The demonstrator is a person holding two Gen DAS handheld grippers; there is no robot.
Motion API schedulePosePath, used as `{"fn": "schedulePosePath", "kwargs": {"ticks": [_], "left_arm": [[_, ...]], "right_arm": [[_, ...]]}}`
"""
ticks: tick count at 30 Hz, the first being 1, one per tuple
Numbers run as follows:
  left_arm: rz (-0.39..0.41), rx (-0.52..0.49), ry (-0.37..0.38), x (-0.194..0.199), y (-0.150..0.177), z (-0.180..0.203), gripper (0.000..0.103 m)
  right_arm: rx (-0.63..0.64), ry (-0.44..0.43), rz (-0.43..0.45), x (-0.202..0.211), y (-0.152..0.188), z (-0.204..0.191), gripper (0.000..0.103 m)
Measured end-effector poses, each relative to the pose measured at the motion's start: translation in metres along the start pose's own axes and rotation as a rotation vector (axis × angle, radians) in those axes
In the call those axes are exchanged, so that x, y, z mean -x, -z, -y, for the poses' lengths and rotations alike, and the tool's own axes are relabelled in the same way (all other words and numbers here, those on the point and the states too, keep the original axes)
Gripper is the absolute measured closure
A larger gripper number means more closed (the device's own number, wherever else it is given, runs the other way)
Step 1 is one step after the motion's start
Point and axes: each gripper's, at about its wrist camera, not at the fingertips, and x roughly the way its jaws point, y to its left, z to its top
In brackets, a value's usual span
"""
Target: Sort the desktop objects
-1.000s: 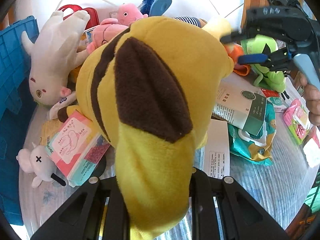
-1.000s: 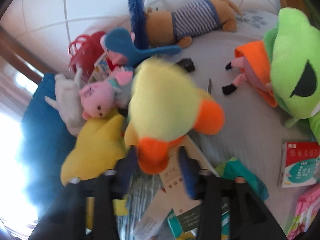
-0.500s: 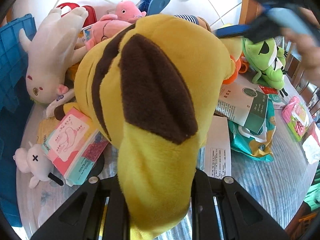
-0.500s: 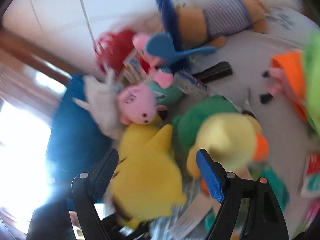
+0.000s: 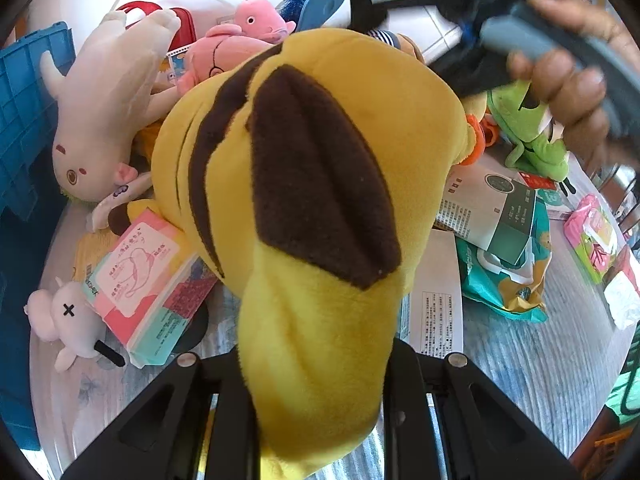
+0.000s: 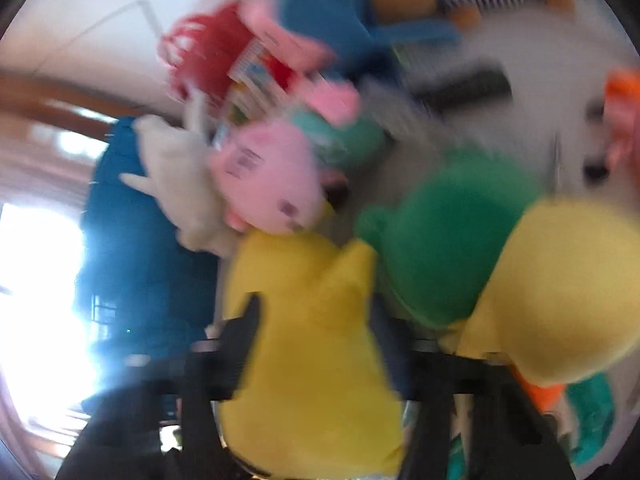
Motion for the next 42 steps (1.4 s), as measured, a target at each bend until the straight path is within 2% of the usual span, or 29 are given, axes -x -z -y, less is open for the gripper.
{"fn": "schedulePosePath", "kwargs": {"ticks": [5,9,10,13,21,30,42], "left_arm": [[-0.005,-0.008,-0.004,-0.001,0.003,-0.001,0.086],[0.0,-0.002,-0.004,0.0,0.005,-0.002,0.086],[0.002,-0.008,-0.009,0.0,0.005,-0.002,0.086],[0.009,-0.029,-0.027,0.003,0.005,0.001,0.086],[0.048,-0.043,-0.037,0.025,0.007,0.004,0.086],[0.146,-0.036,-0.059,0.079,-0.005,0.003,0.086],[0.307,-0.001,-0.141,0.167,-0.042,-0.012,0.086]], "right_arm": [[-0.076,0.005,-0.089,-0.03,-0.01,0.019,0.062],[-0.069,0.02,-0.1,-0.035,-0.01,0.015,0.064],[-0.055,0.021,-0.093,-0.035,-0.01,0.013,0.075],[0.031,0.058,-0.043,-0.029,-0.002,-0.001,0.08],[0.136,0.038,0.051,0.004,0.021,-0.031,0.082],[0.265,0.026,0.141,0.058,0.045,-0.083,0.083],[0.491,-0.057,0.267,0.125,0.065,-0.201,0.083]]}}
